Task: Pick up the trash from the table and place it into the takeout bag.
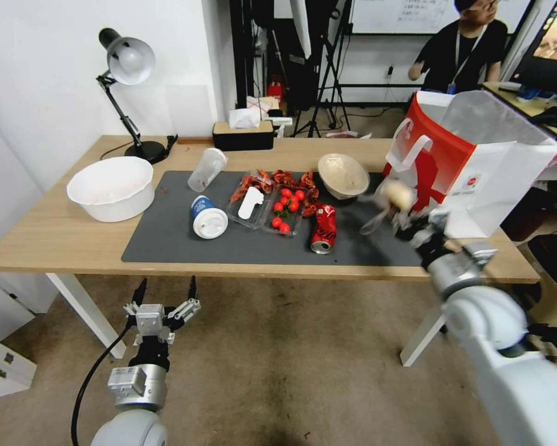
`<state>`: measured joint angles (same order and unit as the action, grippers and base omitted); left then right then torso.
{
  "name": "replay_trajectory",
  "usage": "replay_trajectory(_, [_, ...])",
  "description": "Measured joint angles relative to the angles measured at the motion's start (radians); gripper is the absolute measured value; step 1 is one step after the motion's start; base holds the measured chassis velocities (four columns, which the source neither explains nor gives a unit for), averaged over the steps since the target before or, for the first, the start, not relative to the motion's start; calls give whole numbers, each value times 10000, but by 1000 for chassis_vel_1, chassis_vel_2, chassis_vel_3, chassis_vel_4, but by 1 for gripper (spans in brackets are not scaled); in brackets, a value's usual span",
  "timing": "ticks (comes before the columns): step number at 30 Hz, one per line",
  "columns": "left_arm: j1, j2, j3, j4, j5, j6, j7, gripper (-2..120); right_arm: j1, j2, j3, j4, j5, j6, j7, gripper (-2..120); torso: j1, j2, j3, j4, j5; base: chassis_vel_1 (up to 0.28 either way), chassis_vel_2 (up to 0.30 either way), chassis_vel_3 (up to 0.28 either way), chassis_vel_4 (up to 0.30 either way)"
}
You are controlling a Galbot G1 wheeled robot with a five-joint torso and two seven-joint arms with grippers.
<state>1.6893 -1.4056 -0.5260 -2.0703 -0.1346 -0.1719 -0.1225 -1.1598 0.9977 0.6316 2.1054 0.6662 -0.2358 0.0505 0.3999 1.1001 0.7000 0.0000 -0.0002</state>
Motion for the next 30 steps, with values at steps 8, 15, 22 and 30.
replay_trajectory(8, [40,6,0,-13,-1,0,-1,100,1925,-1946,893,-764,2549,-368,1187,9,1,0,0,2,3,0,0,0,0])
replay_trajectory(15, [102,-26,-20,-18,0,-16,-2,100,2986,-2472,726,-2350,3473,-1023,2131,8,1,-1,1,-1,4,0,0,0,0])
replay_trajectory(22, [147,-58,-41,-18,26,-68,62,100,3469,-2558,118,-2926,3302,-1728,2579,14,1,-1,1,0,5,0,0,0,0])
replay_trajectory(30, [175,-69,-191,-60,23,-28,78,100,4191,-2566,-554,-3289,3202,-1956,2776,46,1,-1,1,1,1,0,0,0,0])
